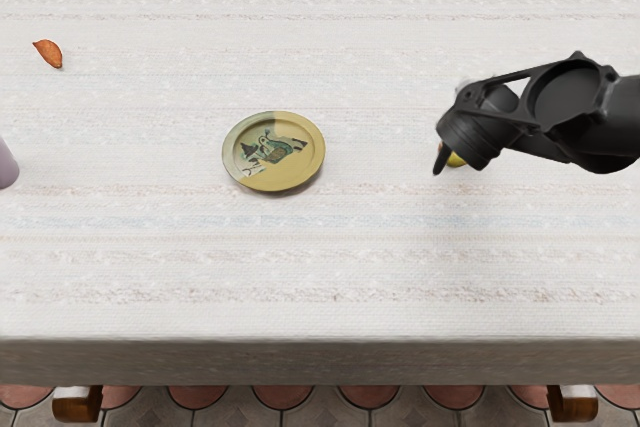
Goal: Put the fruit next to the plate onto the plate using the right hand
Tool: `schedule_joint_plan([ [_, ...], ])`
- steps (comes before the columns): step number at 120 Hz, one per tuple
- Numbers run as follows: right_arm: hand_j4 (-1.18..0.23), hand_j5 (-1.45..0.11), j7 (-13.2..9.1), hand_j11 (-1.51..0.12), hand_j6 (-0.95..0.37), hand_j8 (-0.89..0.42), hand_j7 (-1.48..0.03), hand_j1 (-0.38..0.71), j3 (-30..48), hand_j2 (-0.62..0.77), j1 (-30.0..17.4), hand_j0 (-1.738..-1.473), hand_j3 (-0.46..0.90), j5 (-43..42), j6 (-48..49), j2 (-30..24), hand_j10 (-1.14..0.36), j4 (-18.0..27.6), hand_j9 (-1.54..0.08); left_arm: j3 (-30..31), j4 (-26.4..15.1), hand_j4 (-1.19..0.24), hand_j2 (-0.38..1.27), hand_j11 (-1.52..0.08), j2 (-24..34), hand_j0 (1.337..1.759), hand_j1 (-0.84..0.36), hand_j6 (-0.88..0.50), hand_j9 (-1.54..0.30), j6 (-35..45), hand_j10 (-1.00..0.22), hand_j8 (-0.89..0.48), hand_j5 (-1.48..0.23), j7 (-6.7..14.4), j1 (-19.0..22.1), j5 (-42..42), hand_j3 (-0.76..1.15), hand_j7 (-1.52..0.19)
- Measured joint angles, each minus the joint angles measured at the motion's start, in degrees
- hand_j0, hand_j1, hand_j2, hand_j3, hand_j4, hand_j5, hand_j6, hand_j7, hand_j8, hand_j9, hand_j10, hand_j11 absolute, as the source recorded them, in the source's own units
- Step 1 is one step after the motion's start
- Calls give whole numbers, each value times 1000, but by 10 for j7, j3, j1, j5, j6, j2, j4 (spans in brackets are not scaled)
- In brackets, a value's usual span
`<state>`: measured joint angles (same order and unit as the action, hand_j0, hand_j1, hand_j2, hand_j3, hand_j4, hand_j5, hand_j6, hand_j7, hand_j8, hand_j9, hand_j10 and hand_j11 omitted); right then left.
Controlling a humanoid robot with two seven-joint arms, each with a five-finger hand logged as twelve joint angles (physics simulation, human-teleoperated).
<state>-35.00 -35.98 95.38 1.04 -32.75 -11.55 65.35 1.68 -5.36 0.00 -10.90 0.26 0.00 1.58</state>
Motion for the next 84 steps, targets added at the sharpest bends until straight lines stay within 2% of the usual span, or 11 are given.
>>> schedule_joint_plan([
  [47,-170,-220,0,-220,-171,-171,-220,-146,19,-33,-55,-1658,0,-34,5,-2,-170,-41,-220,0,0,-1,0,0,0,1658,349,-1,0,0,-1,-1,0,0,0,0,0,0],
  [84,-196,-254,0,-253,-197,-196,-253,-116,44,-38,-86,-1658,0,-56,16,1,-196,-74,-253,0,0,-1,0,0,0,1658,349,-1,0,0,-1,-1,0,0,0,0,0,0],
])
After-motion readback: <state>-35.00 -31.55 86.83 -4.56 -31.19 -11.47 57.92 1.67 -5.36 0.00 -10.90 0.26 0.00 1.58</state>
